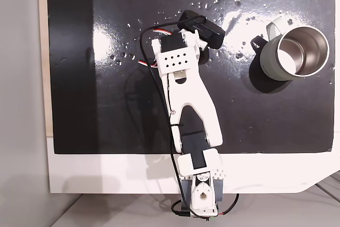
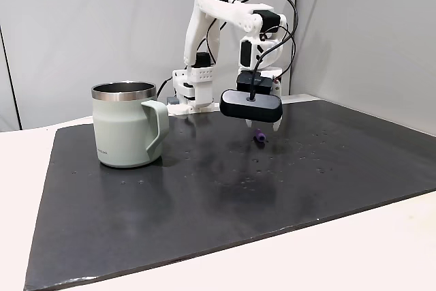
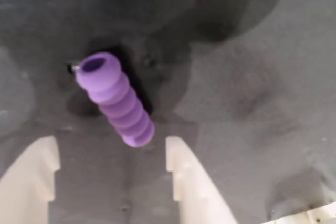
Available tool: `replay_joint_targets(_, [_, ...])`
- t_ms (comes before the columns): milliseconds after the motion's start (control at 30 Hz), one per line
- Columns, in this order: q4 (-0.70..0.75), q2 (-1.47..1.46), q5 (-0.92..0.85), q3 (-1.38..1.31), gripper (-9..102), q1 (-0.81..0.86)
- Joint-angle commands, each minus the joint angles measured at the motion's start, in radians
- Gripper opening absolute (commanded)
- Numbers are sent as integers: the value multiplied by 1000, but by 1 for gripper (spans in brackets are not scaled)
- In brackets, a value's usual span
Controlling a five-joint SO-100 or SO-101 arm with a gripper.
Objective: Grasp a pengrip and put it in the cup.
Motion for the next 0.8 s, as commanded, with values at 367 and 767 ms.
replay_joint_targets(367, [-48,-89,-15,-75,8,28])
replay_joint_targets(767, [-64,-55,12,-48,0,43])
